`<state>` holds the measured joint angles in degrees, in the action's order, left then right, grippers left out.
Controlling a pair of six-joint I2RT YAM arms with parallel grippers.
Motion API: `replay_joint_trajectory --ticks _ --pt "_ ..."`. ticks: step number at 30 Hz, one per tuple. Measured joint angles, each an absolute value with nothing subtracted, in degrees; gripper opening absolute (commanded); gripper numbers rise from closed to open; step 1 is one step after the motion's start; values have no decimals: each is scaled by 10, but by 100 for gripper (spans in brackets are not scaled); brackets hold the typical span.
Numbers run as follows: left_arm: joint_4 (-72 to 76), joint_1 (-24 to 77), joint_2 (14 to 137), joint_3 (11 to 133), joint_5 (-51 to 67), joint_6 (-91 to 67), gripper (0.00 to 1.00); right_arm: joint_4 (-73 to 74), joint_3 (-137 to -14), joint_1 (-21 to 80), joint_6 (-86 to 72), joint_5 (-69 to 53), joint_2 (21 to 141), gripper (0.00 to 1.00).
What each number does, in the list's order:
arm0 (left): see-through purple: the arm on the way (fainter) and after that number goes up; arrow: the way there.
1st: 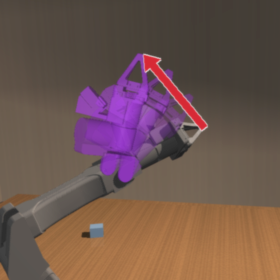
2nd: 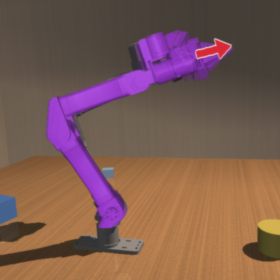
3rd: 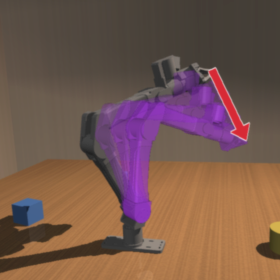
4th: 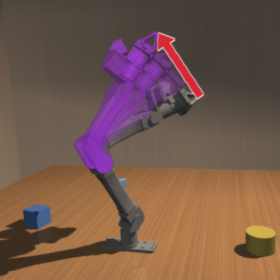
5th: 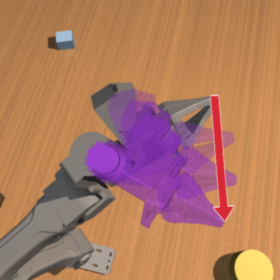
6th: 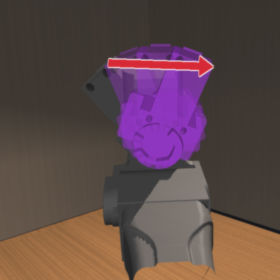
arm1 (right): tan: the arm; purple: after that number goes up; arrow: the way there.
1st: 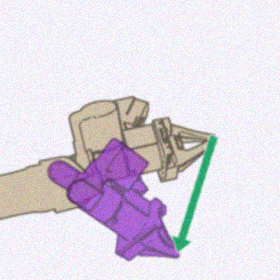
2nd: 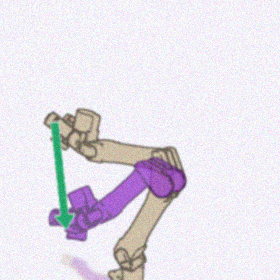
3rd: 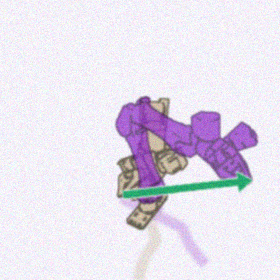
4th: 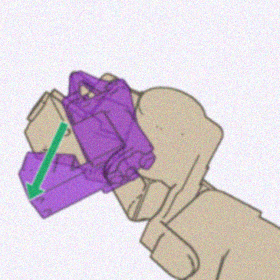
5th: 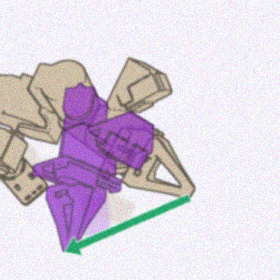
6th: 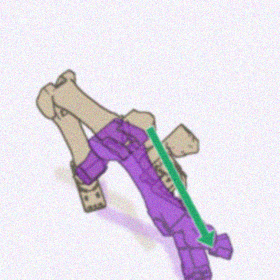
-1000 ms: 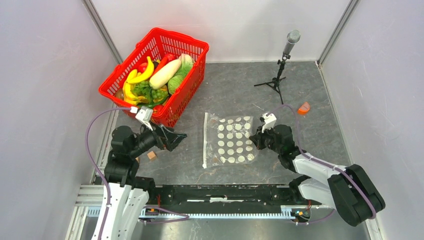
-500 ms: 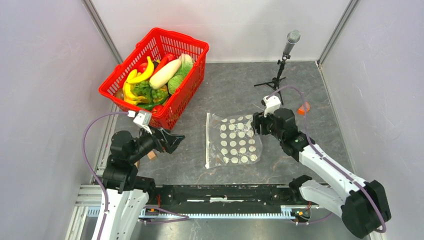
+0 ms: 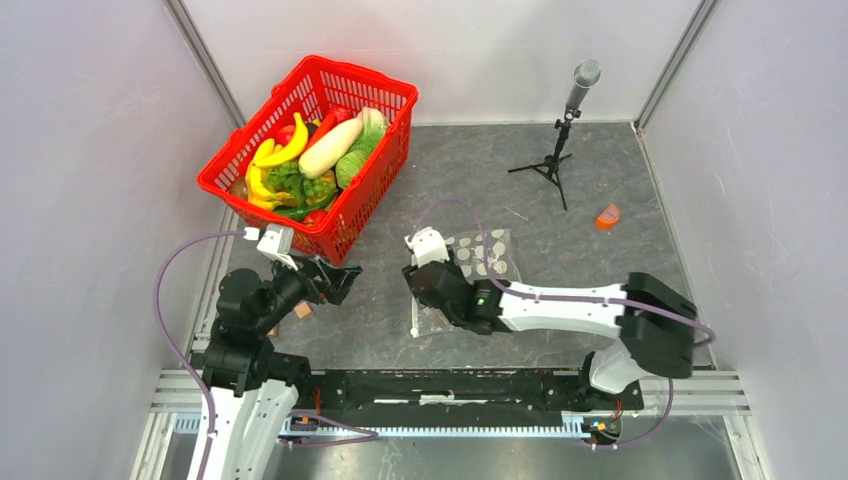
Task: Place the food in the zip-top bag and seal the zipper
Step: Pick up the zipper food storage bag at the center of the board.
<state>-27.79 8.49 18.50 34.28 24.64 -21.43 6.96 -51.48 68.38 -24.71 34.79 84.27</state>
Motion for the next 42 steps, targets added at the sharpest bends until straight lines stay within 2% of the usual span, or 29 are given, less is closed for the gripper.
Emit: replay_joint_trajectory --ticks 6,10,14,27,30,36,42 --pt "-278 85 172 343 228 -215 100 70 -582 692 -277 383 945 60" --pt "-278 85 172 343 225 -215 100 74 -634 692 -282 391 1002 49" --pt "-279 85 172 343 225 -215 100 76 -659 693 -287 405 1039 44" --pt "-283 85 172 343 224 -214 100 90 -684 692 -287 422 1101 32" --pt "-283 85 172 343 224 -215 100 95 -689 690 -287 428 1112 25" --pt "-283 85 172 343 223 -215 100 106 -692 688 -287 441 1117 0" --pt "-283 85 172 343 223 -214 100 101 -667 686 -286 440 1082 0"
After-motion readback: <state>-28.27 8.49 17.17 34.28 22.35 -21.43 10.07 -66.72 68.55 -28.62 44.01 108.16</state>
